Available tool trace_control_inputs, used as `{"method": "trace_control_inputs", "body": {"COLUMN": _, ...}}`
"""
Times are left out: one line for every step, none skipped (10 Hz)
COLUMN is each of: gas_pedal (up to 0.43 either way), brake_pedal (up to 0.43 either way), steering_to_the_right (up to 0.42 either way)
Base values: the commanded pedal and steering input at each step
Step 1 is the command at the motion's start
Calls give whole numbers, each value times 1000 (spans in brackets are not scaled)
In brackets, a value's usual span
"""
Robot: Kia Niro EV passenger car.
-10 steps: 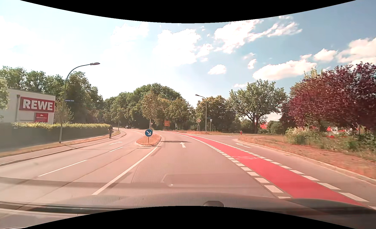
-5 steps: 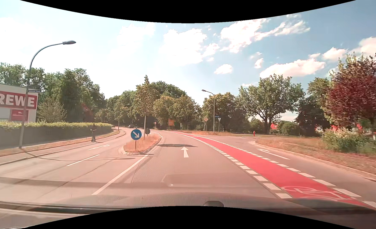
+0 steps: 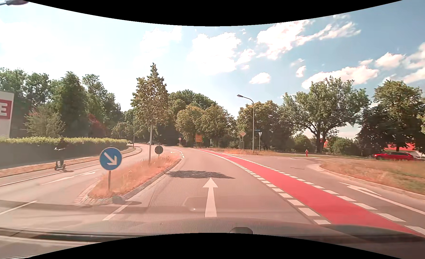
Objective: Follow the waypoints while adhering to traffic rules and regulations
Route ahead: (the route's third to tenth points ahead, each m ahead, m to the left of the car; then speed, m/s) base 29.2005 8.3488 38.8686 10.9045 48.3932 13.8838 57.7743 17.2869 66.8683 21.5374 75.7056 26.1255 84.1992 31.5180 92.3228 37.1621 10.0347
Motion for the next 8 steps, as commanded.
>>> {"method": "trace_control_inputs", "body": {"gas_pedal": 240, "brake_pedal": 0, "steering_to_the_right": -35}}
{"method": "trace_control_inputs", "body": {"gas_pedal": 240, "brake_pedal": 0, "steering_to_the_right": -34}}
{"method": "trace_control_inputs", "body": {"gas_pedal": 240, "brake_pedal": 0, "steering_to_the_right": -35}}
{"method": "trace_control_inputs", "body": {"gas_pedal": 240, "brake_pedal": 0, "steering_to_the_right": -34}}
{"method": "trace_control_inputs", "body": {"gas_pedal": 228, "brake_pedal": 0, "steering_to_the_right": -35}}
{"method": "trace_control_inputs", "body": {"gas_pedal": 197, "brake_pedal": 0, "steering_to_the_right": -35}}
{"method": "trace_control_inputs", "body": {"gas_pedal": 189, "brake_pedal": 0, "steering_to_the_right": -35}}
{"method": "trace_control_inputs", "body": {"gas_pedal": 189, "brake_pedal": 0, "steering_to_the_right": -35}}
